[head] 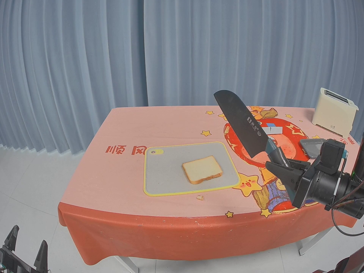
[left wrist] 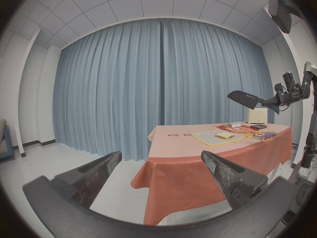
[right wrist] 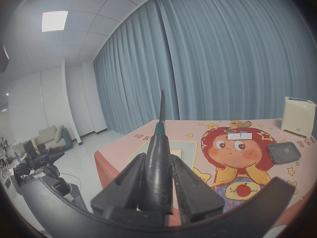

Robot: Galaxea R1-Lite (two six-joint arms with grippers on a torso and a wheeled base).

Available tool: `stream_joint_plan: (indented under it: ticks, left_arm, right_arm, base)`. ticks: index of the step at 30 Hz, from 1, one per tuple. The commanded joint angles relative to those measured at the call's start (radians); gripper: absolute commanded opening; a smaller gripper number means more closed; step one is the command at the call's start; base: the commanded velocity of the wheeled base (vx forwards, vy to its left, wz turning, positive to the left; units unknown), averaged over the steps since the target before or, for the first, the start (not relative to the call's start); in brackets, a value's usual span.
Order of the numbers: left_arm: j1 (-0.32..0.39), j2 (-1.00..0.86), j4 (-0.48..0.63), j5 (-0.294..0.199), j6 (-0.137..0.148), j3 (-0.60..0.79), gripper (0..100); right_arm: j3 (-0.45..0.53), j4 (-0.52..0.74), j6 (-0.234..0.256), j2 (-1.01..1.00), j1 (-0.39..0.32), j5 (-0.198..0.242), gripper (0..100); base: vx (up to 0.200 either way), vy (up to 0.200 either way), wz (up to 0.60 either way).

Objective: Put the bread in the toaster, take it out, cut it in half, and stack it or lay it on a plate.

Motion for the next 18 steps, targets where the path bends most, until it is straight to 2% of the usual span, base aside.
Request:
stream_joint_plan:
  ticks: [1,18]
  left_arm:
    - [0.000,-0.016,-0.001,0.000,0.000,0.018,100]
    - [0.000,-0.016,0.001,-0.001,0.000,0.018,100]
  right_arm:
    - [0.002,-0.001,-0.006,0.005,0.000,-0.002,0]
    - [0.002,-0.004,-0.013,0.009,-0.013,-0.002,0]
  base:
    - [0.000,0.000,0.00]
    - [0.000,0.000,0.00]
